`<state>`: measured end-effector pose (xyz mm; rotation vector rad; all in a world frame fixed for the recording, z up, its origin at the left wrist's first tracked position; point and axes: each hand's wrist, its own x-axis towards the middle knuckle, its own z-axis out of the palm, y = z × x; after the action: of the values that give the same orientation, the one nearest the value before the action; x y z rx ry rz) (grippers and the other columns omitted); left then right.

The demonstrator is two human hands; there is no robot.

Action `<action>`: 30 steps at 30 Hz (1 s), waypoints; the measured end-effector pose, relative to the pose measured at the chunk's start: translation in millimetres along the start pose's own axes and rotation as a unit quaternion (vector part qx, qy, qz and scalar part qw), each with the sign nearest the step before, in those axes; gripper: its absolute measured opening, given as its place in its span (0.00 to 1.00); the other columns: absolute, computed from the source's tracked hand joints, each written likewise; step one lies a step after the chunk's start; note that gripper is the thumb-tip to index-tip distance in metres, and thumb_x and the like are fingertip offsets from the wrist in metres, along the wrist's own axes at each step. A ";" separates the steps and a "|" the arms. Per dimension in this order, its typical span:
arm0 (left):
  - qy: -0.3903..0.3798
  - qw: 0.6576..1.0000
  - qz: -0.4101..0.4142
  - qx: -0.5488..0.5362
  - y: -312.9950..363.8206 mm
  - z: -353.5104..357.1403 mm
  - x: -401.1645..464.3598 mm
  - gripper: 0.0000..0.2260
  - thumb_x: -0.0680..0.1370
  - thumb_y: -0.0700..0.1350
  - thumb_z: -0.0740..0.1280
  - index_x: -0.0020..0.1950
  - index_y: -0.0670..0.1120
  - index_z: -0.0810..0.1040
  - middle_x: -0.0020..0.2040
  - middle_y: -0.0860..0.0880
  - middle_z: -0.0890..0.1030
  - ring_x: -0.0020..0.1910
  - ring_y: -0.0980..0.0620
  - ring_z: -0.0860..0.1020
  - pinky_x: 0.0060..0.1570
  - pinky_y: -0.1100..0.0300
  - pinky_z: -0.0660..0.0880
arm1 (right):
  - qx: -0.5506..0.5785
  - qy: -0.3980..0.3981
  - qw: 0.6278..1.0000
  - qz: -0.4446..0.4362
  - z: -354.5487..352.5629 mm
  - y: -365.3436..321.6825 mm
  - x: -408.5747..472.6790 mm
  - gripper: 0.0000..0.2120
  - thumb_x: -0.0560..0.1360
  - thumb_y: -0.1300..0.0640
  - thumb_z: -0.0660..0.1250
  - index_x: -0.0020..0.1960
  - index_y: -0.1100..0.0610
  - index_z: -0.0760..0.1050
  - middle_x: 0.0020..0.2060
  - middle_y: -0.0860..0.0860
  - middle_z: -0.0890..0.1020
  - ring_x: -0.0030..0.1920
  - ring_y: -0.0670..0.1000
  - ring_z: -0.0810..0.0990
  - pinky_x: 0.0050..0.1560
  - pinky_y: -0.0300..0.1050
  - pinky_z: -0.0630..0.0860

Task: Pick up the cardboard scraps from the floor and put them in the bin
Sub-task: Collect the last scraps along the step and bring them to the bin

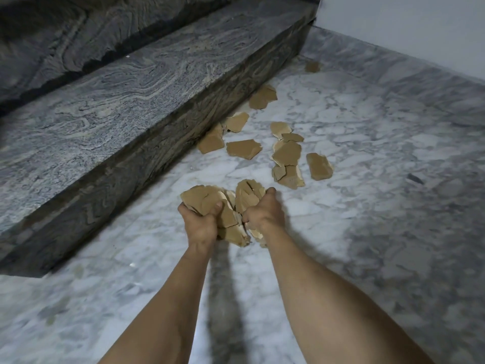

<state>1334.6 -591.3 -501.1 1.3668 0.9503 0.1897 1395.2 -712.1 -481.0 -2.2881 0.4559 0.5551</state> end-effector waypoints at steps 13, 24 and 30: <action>-0.137 0.983 -0.121 -0.011 48.5 53.3 23.3 0.15 0.71 0.38 0.73 0.57 0.42 0.82 0.48 0.44 0.86 0.46 0.44 0.84 0.39 0.56 0.79 | 0.198 0.005 0.980 -0.025 -104.5 2.1 78.1 0.36 0.61 0.71 0.81 0.63 0.59 0.69 0.48 0.51 0.78 0.49 0.54 0.80 0.43 0.37 0.78; -0.226 0.858 0.020 0.461 59.7 210.4 32.0 0.34 0.70 0.52 0.75 0.72 0.42 0.70 0.73 0.44 0.61 0.73 0.39 0.59 0.65 0.48 0.67 | -0.065 -0.029 0.996 0.050 -151.3 26.0 173.6 0.48 0.64 0.59 0.80 0.76 0.58 0.57 0.69 0.58 0.69 0.69 0.60 0.70 0.58 0.51 0.75; -0.177 0.852 0.025 0.492 52.7 239.2 30.8 0.25 0.78 0.49 0.68 0.72 0.39 0.70 0.75 0.36 0.65 0.73 0.38 0.65 0.69 0.49 0.66 | -0.063 0.026 0.998 0.010 -149.0 28.2 169.9 0.34 0.68 0.61 0.74 0.70 0.54 0.64 0.69 0.56 0.66 0.69 0.60 0.67 0.62 0.54 0.74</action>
<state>1534.4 -736.0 -490.5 2.2636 0.6921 -0.5880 1563.3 -865.5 -488.2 -2.4250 0.4829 0.5493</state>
